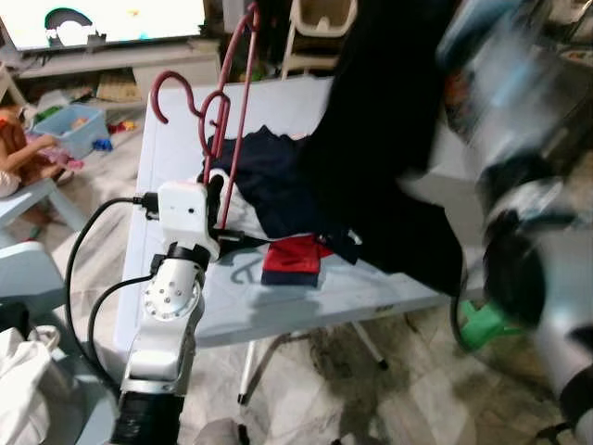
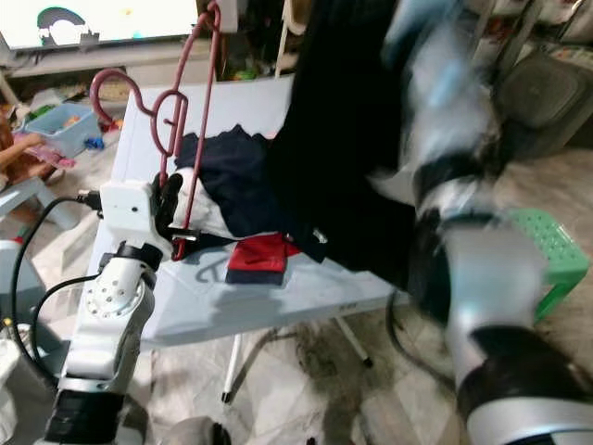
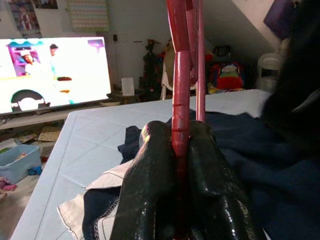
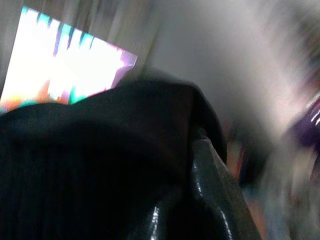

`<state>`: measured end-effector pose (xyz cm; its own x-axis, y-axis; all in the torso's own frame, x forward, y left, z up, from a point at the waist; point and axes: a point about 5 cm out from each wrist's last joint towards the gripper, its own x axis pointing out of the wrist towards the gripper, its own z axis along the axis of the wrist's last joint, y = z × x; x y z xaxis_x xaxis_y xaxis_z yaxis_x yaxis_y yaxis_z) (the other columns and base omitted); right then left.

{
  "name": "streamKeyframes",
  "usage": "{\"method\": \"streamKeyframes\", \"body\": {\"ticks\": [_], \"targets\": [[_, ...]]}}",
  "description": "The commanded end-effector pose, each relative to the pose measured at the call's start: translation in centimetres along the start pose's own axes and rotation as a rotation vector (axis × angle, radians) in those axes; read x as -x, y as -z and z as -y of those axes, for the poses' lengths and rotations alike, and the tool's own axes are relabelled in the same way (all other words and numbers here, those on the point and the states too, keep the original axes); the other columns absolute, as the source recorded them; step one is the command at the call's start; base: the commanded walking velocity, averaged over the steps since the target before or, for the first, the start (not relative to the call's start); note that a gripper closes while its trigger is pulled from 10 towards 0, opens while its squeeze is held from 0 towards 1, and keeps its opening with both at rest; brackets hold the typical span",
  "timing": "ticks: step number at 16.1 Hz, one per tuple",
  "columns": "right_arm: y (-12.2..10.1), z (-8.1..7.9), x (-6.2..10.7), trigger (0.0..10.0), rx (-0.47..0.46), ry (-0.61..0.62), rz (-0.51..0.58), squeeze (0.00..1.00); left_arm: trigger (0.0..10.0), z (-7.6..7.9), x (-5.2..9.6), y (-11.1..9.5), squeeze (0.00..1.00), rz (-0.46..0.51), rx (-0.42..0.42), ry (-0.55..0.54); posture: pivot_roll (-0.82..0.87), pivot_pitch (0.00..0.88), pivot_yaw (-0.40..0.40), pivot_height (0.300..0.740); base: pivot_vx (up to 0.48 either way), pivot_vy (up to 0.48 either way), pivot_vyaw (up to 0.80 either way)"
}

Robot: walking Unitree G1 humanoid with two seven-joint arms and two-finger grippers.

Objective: Hang hanger

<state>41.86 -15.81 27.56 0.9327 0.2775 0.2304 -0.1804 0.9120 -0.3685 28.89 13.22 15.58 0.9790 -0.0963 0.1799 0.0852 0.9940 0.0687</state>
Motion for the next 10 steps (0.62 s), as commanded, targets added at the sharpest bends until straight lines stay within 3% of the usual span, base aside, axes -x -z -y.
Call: {"method": "streamKeyframes", "body": {"ticks": [1, 2, 3, 5, 8, 9, 10], "targets": [[4.9, -1.9, 1.6, 10.0, 0.057, -0.101, -0.231, 0.0, 10.0, 0.3, -0.2, -0.4, 0.0, 0.02, -0.015, 0.009, 0.02, 0.0, -0.027, 0.74, 0.0, 0.0, 0.0], [8.8, -3.1, 3.9, 10.0, 0.106, -0.209, -0.373, 0.0, 10.0, 0.3, -0.1, -0.3, 0.0, 0.016, -0.015, 0.013, 0.01, 0.0, -0.023, 0.74, 0.0, 0.0, 0.0], [9.6, -3.2, 4.5, 10.0, 0.126, -0.227, -0.412, 0.0, 10.0, 0.3, -0.2, -0.3, 0.0, 0.015, -0.016, 0.014, 0.01, 0.0, -0.023, 0.74, 0.0, 0.0, 0.0], [11.2, -2.2, 6.0, 10.0, -0.05, -0.165, -0.441, 1.0, 10.0, 0.5, -0.1, 0.0, 0.0, 0.001, -0.012, 0.022, 0.01, 0.0, -0.022, 0.74, 0.0, 0.0, 0.0], [11.7, -0.8, 7.9, 10.0, -0.063, -0.091, -0.383, 1.0, 10.0, 0.8, -0.1, 0.3, 0.0, -0.026, -0.014, 0.026, 0.01, 0.0, -0.024, 0.74, 0.0, 0.0, 0.0], [10.6, -1.0, 8.6, 10.0, -0.112, -0.108, -0.237, 1.0, 10.0, 0.8, -0.2, 0.6, 0.0, -0.044, -0.037, 0.017, 0.01, 0.0, -0.02, 0.74, 0.0, 0.0, 0.0], [10.1, -1.3, 9.2, 10.0, -0.134, -0.135, -0.18, 1.0, 10.0, 0.7, -0.2, 0.8, 0.0, -0.05, -0.036, 0.018, 0.01, 0.0, -0.02, 0.74, 0.0, 0.0, 0.0]]}}
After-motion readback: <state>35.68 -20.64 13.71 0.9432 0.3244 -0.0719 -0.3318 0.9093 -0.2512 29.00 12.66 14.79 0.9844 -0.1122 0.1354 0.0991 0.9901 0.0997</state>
